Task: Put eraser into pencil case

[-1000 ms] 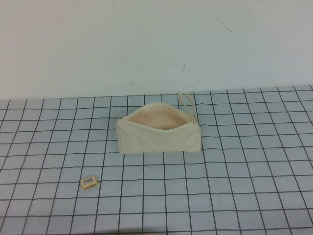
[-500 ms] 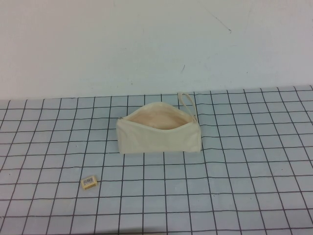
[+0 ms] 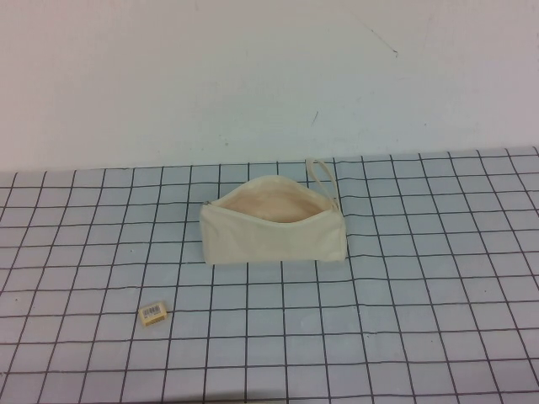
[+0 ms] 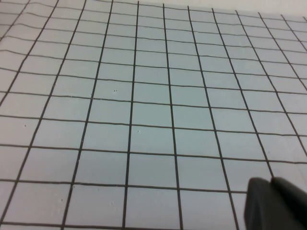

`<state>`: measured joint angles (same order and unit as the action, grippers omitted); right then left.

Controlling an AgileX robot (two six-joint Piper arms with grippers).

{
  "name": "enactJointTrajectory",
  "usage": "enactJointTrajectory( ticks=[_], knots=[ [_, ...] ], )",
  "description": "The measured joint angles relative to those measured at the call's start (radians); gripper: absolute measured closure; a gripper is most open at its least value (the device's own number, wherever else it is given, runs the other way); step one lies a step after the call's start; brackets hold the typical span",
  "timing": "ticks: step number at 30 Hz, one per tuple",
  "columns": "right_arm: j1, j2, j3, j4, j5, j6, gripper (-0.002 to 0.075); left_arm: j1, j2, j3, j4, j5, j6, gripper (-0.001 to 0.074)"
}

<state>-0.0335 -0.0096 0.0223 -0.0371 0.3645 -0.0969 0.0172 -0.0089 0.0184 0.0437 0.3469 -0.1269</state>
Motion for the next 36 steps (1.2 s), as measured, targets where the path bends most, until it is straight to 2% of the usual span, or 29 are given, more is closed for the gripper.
enactJointTrajectory(
  ticks=[4, 7, 11, 13, 16, 23, 26, 31, 36],
  knots=[
    [0.0, 0.0, 0.0, 0.0, 0.0, 0.0, 0.0727, 0.0, 0.0, 0.002, 0.005, -0.025, 0.0, 0.0738],
    [0.0, 0.0, 0.0, 0.0, 0.0, 0.0, 0.0727, 0.0, 0.0, 0.009, 0.008, -0.109, 0.0, 0.0738],
    [0.0, 0.0, 0.0, 0.0, 0.0, 0.0, 0.0727, 0.0, 0.0, 0.009, 0.008, -0.355, 0.0, 0.0738],
    [0.0, 0.0, 0.0, 0.0, 0.0, 0.0, 0.0727, 0.0, 0.0, 0.009, 0.016, -0.549, 0.0, 0.0738],
    [0.0, 0.0, 0.0, 0.0, 0.0, 0.0, 0.0727, 0.0, 0.0, 0.009, 0.033, -0.716, 0.0, 0.0738],
    [0.0, 0.0, 0.0, 0.0, 0.0, 0.0, 0.0727, 0.0, 0.0, 0.009, 0.017, -0.934, 0.0, 0.0738],
    [0.0, 0.0, 0.0, 0.0, 0.0, 0.0, 0.0727, 0.0, -0.002, -0.004, 0.007, -0.867, 0.003, 0.0738],
    [0.0, 0.0, 0.0, 0.0, 0.0, 0.0, 0.0727, 0.0, 0.016, -0.239, 0.009, -0.408, 0.0, 0.0738],
    [0.0, 0.0, 0.0, 0.0, 0.0, 0.0, 0.0727, 0.0, 0.183, -0.46, 0.009, -0.156, -0.002, 0.0737]
  ],
)
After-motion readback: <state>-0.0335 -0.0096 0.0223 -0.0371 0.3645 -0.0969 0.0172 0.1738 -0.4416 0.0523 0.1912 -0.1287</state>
